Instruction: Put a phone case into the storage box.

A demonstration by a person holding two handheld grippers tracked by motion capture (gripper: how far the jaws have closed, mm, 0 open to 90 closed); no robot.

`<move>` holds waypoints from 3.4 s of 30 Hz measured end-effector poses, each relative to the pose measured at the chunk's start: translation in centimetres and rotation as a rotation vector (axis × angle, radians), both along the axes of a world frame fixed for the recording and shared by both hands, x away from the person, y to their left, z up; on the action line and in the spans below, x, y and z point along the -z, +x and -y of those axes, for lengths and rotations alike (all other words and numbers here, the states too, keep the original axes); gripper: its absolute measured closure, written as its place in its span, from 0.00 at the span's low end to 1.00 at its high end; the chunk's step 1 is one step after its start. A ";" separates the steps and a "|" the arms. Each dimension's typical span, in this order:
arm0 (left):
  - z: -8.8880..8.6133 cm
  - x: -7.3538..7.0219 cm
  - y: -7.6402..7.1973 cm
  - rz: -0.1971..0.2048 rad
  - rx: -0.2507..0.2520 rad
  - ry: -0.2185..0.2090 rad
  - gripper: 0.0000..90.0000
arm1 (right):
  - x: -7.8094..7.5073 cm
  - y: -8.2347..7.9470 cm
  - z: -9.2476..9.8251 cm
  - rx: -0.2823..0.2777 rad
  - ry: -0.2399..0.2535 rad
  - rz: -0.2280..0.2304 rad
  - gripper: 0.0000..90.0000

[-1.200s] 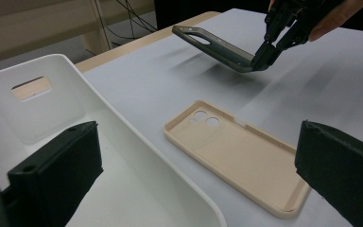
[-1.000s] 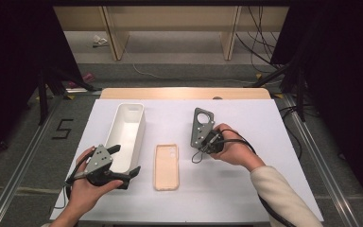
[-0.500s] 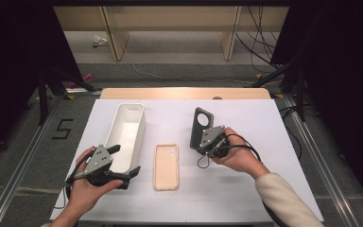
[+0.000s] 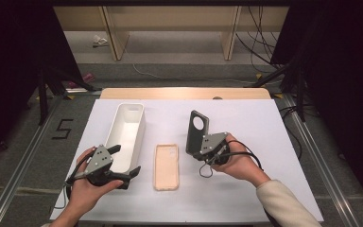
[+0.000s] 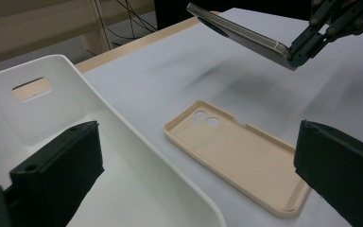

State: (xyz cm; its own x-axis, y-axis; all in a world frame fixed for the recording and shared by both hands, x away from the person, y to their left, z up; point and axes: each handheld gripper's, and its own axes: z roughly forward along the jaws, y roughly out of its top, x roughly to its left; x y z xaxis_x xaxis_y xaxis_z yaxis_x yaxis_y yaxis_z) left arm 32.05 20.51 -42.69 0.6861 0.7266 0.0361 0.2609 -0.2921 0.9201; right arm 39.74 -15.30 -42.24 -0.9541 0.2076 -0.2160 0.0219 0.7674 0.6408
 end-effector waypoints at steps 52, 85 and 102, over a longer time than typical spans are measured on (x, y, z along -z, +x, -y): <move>15.9 -6.1 15.1 -0.449 -0.012 0.024 0.56 | -0.5 -4.7 -0.7 -0.062 0.016 0.087 1.00; 16.0 -8.2 12.7 -0.456 0.071 -0.121 0.92 | 0.4 -5.1 -1.9 -0.078 -0.120 0.165 0.98; 11.3 -7.9 10.7 -0.173 0.034 -0.148 0.92 | -0.3 -4.0 0.6 0.148 0.200 0.010 0.56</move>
